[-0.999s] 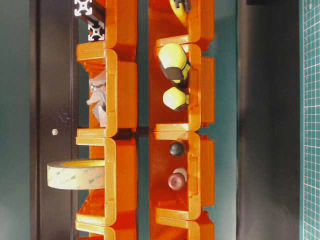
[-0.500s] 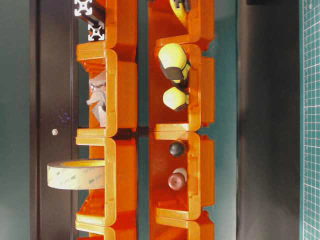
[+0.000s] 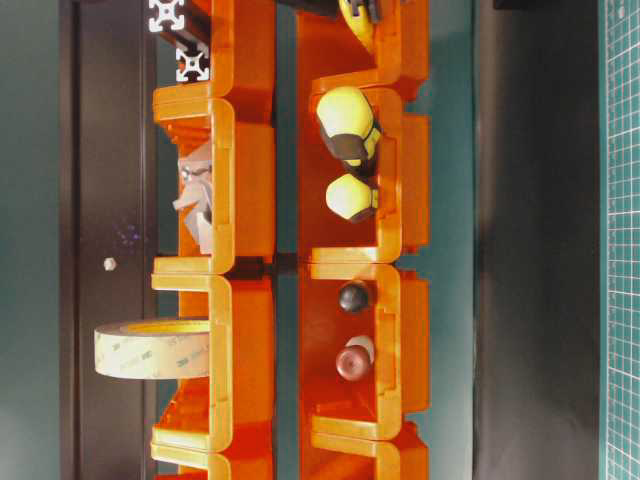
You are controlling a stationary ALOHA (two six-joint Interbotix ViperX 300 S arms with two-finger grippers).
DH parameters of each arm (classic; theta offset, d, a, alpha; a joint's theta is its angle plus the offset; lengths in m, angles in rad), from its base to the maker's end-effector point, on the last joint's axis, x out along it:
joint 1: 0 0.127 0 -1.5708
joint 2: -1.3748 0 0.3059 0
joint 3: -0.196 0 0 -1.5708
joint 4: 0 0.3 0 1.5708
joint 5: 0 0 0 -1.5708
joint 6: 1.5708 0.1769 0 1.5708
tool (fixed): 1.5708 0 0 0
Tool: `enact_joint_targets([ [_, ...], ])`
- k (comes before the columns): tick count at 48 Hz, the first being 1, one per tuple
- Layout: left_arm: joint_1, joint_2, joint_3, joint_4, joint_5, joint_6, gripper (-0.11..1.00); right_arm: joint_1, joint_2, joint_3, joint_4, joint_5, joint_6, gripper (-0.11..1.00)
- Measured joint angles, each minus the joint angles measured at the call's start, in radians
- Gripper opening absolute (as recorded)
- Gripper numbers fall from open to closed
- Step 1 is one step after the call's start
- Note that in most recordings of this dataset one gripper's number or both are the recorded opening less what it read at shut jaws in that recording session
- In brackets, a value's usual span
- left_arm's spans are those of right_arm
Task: Pick cutter from container rack with right arm.
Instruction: 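Close the right gripper on the yellow cutter's body, then pull the yellow cutter out of the rack with the right gripper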
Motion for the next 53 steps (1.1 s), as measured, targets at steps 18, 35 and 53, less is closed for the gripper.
enact_joint_targets([
  [18,0.000,0.000,0.000,0.000,0.000,0.000,0.00,0.023,0.000,-0.003,-0.006,0.011,0.061,0.31],
  [35,0.002,0.000,0.000,0.000,0.002,0.000,0.00,0.161,-0.014,-0.092,0.000,0.179,0.058,0.27],
  [53,0.000,-0.005,0.000,0.000,0.000,0.000,0.00,0.354,-0.028,-0.279,0.000,0.272,0.057,0.27],
])
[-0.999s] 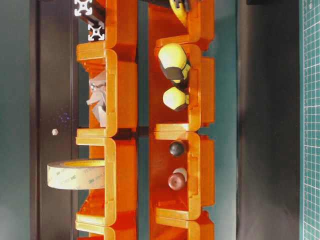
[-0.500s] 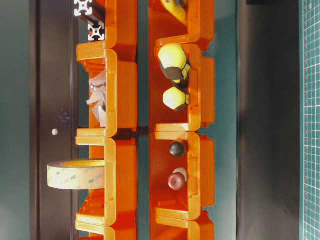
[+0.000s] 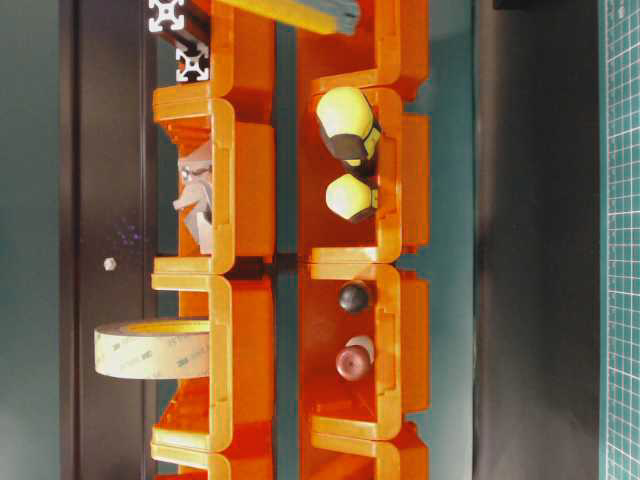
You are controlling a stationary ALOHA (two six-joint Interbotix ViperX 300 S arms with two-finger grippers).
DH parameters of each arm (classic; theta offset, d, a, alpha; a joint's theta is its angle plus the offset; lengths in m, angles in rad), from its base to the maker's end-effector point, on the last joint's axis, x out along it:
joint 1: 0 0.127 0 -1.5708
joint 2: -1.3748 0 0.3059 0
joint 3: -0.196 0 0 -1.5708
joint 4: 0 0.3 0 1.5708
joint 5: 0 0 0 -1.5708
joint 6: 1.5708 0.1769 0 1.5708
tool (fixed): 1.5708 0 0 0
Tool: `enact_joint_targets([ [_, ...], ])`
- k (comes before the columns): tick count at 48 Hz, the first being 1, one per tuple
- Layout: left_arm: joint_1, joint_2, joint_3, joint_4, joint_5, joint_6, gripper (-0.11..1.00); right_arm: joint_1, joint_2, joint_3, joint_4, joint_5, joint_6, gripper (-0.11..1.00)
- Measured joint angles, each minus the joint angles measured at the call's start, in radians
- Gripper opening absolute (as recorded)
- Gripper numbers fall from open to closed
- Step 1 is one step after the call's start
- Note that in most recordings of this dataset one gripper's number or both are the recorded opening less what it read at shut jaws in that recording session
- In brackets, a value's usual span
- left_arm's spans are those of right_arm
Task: Pick cutter from container rack with right arm.
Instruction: 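Pull the yellow cutter out of the rack with the right gripper, then lower the yellow cutter onto the center of the mat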
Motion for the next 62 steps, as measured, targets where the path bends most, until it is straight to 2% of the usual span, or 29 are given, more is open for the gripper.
enact_joint_targets([
  [10,0.000,-0.008,0.000,0.000,0.000,-0.009,0.00,0.064,0.049,-0.109,0.008,-0.029,0.000,0.27],
  [21,0.000,-0.020,0.000,0.000,0.003,-0.032,0.00,0.058,0.164,-0.156,0.025,-0.201,-0.002,0.27],
  [32,0.000,-0.029,0.000,0.000,0.009,-0.032,0.00,-0.021,0.275,-0.141,0.018,-0.360,-0.032,0.27],
  [53,-0.017,-0.034,0.000,0.000,0.023,-0.035,0.00,-0.227,0.408,-0.114,0.005,-0.632,-0.249,0.27],
  [62,-0.035,-0.034,0.000,0.000,0.023,-0.035,0.00,-0.304,0.430,-0.098,0.003,-0.713,-0.311,0.27],
])
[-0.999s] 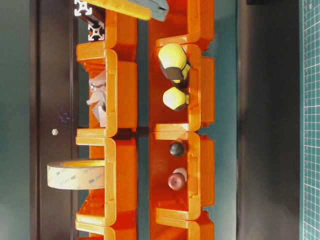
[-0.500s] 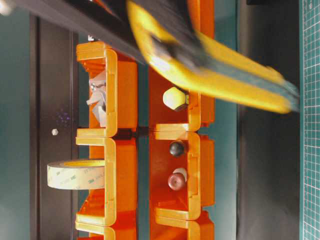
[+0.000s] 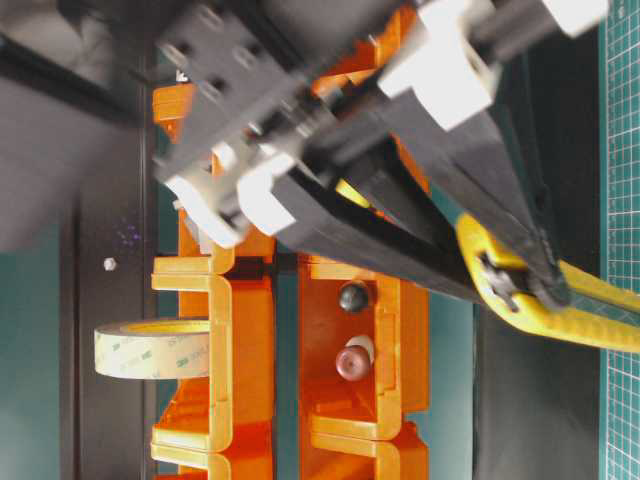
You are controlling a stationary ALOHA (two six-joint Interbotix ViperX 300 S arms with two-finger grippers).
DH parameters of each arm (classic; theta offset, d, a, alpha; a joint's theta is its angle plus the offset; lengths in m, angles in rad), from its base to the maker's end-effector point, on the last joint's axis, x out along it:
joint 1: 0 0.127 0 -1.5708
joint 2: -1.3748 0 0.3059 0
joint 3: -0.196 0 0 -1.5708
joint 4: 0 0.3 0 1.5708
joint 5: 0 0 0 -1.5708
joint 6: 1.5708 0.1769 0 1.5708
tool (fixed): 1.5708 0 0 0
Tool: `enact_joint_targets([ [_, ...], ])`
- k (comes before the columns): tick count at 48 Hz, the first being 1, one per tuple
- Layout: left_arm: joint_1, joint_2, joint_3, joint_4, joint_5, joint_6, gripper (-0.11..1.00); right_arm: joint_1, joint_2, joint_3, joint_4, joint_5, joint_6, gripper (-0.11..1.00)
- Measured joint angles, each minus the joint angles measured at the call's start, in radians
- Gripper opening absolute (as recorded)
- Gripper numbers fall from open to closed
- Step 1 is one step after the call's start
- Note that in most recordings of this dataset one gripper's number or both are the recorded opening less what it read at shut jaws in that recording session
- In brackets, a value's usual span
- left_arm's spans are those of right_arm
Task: Pick cutter from container rack with right arm.
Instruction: 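Lower the yellow cutter onto the center of the mat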
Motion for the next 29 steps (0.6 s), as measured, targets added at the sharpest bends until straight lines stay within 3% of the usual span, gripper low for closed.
enact_joint_targets([
  [14,-0.003,0.002,0.000,0.000,0.000,-0.002,0.00,-0.071,0.014,0.008,-0.002,-0.074,-0.040,0.27],
  [29,-0.005,0.002,0.000,0.000,0.000,-0.002,0.00,-0.078,0.043,0.009,-0.005,-0.118,-0.040,0.27],
])
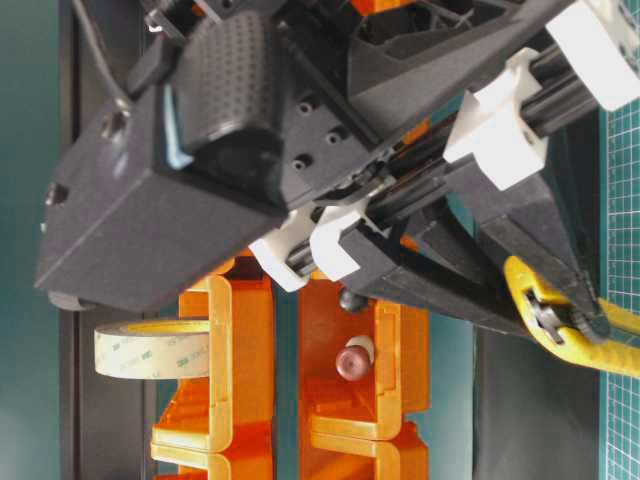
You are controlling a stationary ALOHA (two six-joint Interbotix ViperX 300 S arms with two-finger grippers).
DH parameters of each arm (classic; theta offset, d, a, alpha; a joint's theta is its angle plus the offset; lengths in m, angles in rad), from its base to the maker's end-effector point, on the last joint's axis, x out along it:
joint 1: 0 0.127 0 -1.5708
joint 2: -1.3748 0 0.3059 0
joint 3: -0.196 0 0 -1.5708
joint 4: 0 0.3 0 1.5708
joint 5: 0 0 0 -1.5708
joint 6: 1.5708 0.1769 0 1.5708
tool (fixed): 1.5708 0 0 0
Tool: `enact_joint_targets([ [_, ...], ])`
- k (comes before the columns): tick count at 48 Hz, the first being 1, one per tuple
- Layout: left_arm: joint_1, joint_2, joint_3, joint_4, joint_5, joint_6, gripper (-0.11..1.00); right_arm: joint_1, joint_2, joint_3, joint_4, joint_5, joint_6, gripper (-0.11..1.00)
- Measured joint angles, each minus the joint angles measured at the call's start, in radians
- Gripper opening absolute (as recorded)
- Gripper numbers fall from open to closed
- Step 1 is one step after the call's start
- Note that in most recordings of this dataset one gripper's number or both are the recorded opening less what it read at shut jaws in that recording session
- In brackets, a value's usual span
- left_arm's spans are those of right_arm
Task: Pick cutter from container rack with right arm.
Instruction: 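Lower the yellow cutter onto the center of the mat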
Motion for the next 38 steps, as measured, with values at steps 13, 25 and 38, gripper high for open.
enact_joint_targets([
  [13,0.000,0.002,0.002,0.000,0.000,0.000,0.00,0.008,0.003,0.025,0.006,-0.034,0.011,0.27],
  [25,0.000,0.003,0.000,0.000,0.000,0.000,0.00,0.009,0.003,0.051,0.020,-0.075,0.015,0.27],
  [38,0.000,0.003,0.000,0.000,0.000,0.000,0.00,0.018,0.003,0.083,0.063,-0.124,0.015,0.45],
])
